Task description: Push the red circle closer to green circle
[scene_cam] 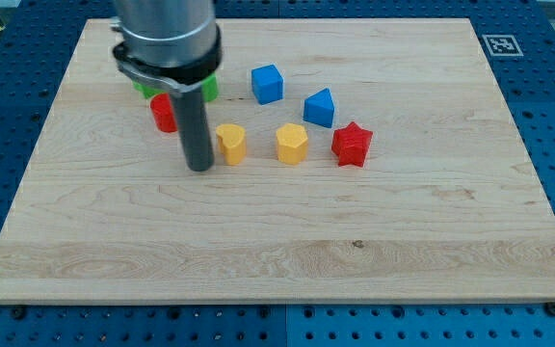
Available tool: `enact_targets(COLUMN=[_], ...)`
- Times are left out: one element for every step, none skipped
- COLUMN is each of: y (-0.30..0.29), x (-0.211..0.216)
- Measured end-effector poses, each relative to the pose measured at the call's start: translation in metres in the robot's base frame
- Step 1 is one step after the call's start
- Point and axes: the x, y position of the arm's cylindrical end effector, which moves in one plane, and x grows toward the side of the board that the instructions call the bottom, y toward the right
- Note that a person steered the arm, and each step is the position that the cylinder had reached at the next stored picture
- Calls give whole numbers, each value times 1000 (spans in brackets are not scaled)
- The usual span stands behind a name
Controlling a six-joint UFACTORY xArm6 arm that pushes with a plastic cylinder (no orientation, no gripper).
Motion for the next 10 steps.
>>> enact_targets(y=[-23,-23,-25,-43,-67,-100,-103,-103,-96,-65], x=[-39,-46,-60,-64,-62,-66,-85,-95,-95,-95])
